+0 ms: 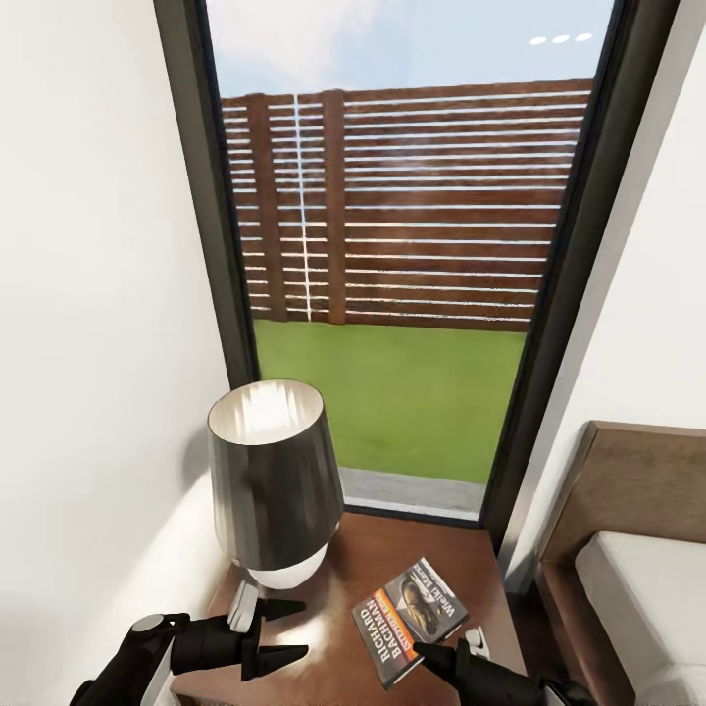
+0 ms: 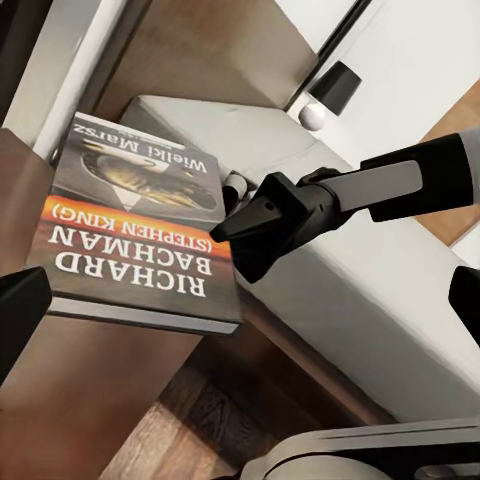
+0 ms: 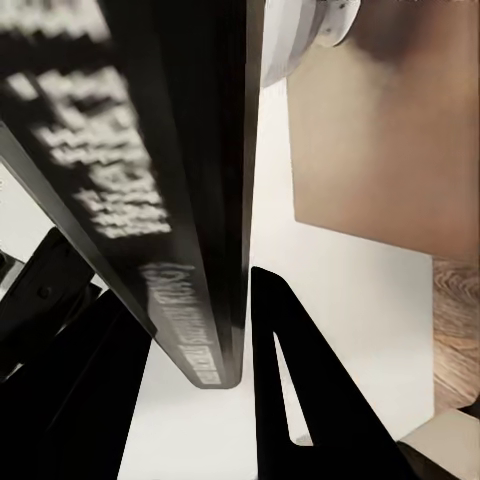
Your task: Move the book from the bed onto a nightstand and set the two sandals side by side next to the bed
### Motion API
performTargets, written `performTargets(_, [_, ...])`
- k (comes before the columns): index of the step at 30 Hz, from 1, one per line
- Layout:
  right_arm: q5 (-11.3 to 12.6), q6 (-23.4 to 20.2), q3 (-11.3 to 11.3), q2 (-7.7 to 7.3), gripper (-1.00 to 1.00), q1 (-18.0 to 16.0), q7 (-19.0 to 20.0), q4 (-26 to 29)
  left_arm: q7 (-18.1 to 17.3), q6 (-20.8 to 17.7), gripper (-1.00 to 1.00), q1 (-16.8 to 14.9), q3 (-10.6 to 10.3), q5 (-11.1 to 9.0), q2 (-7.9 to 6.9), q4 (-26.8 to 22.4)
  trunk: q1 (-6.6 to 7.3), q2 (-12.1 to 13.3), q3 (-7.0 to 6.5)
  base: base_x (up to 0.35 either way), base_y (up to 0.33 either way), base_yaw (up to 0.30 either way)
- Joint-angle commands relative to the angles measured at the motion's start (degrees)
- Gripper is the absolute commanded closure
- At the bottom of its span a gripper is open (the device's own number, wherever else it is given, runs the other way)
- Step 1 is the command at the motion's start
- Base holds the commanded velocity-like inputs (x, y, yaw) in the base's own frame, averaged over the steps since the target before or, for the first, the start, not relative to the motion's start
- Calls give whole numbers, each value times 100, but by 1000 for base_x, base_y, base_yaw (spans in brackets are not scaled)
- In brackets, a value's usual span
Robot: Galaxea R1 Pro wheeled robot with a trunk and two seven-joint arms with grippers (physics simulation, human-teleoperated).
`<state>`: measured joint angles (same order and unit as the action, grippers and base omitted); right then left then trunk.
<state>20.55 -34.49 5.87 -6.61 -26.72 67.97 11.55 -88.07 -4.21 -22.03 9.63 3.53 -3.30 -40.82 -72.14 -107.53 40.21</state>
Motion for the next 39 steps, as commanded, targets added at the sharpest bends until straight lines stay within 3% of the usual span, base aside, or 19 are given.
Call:
performTargets(1, [-18,-47,37,2,100,-3,14,7,-28,-45,-100,-3,21,39,4,-5,1,-3,6,0,0,0])
performTargets(13, [-19,-41,37,2,100,-7,6,110,-26,-45,-100,-3,21,37,4,-5,-241,-444,203,0,0,0])
performTargets(19, [-20,-40,37,2,100,-5,5,111,-26,-45,-100,-3,21,39,4,-5,-241,-444,203,0,0,0])
performTargets(35, [-21,-40,37,2,100,-6,5,111,-26,-45,-100,-3,19,42,4,-5,-592,-1086,490,0,0,0])
performTargets(39, [-21,-40,37,6,100,-5,5,111,-26,-45,-100,-3,18,42,4,-5,-592,-1086,490,0,0,0])
